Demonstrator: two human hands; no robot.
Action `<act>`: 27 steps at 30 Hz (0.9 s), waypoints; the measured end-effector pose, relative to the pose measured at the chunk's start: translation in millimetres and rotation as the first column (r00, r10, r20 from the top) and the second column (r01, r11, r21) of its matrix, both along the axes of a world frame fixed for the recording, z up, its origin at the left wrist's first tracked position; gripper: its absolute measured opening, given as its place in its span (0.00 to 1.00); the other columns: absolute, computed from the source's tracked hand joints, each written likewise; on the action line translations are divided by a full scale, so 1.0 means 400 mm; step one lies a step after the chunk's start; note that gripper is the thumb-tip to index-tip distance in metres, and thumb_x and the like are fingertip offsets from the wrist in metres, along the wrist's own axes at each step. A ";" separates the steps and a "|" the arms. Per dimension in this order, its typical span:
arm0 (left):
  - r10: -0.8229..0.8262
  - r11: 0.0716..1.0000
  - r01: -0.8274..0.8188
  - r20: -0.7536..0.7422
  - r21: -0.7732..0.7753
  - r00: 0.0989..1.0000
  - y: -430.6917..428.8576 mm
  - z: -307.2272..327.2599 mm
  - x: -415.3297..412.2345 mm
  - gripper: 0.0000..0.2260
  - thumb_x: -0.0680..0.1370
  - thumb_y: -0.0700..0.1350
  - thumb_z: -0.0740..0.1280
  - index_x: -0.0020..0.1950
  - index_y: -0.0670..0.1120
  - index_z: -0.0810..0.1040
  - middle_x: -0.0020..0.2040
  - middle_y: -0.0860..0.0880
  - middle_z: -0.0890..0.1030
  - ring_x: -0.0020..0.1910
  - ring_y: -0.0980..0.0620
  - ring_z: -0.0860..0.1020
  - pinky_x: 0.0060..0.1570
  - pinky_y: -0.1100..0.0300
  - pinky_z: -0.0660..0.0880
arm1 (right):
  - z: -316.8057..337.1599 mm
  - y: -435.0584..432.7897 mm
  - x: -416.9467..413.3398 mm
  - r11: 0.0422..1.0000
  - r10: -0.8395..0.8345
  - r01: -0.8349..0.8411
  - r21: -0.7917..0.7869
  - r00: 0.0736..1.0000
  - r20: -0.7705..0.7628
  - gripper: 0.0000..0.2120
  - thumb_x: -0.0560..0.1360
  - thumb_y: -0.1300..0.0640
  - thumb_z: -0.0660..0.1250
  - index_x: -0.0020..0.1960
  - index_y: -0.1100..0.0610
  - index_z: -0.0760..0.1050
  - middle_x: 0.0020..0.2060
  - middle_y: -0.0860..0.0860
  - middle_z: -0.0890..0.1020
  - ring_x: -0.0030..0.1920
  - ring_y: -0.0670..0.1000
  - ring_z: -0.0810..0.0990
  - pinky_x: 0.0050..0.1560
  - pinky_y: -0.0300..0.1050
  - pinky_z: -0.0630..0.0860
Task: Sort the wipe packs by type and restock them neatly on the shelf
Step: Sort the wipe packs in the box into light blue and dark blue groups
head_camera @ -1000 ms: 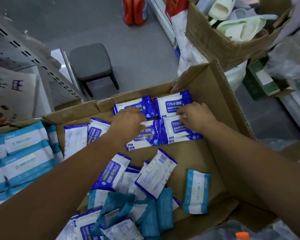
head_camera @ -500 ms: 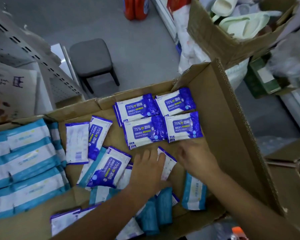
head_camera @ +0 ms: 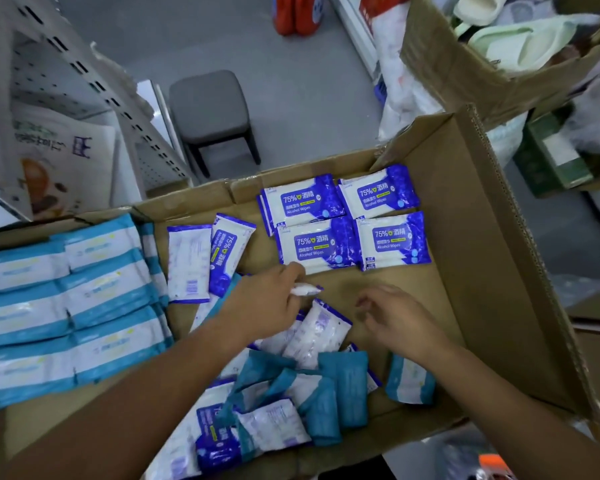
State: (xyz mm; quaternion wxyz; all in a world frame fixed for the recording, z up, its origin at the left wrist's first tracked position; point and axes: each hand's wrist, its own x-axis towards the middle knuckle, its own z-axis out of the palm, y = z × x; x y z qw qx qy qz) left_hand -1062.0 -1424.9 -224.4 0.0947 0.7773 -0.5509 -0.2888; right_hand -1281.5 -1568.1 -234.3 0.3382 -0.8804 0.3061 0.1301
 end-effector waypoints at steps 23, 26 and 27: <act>0.435 0.897 -0.256 -0.608 0.361 0.665 0.049 0.043 0.253 0.18 0.74 0.40 0.74 0.59 0.53 0.73 0.53 0.50 0.85 0.49 0.52 0.85 0.36 0.59 0.80 | 0.028 0.019 0.136 0.955 0.282 -0.261 0.145 0.946 -0.157 0.05 0.70 0.50 0.73 0.45 0.47 0.79 0.42 0.42 0.78 0.43 0.41 0.74 0.38 0.37 0.67; 0.520 0.854 -0.335 -0.616 0.399 0.592 0.060 0.032 0.242 0.15 0.74 0.40 0.75 0.56 0.50 0.74 0.54 0.49 0.84 0.49 0.51 0.85 0.43 0.53 0.83 | 0.056 -0.020 0.093 0.962 0.105 -0.085 0.258 0.992 -0.064 0.08 0.68 0.58 0.74 0.40 0.49 0.75 0.37 0.45 0.79 0.39 0.42 0.75 0.40 0.42 0.73; 0.530 0.848 -0.356 -0.602 0.393 0.598 0.065 0.027 0.238 0.14 0.74 0.41 0.75 0.55 0.50 0.74 0.54 0.49 0.83 0.50 0.50 0.85 0.46 0.51 0.83 | 0.061 -0.035 0.078 0.964 0.047 -0.039 0.264 0.999 -0.024 0.10 0.68 0.59 0.74 0.39 0.48 0.75 0.37 0.44 0.80 0.39 0.42 0.76 0.42 0.43 0.74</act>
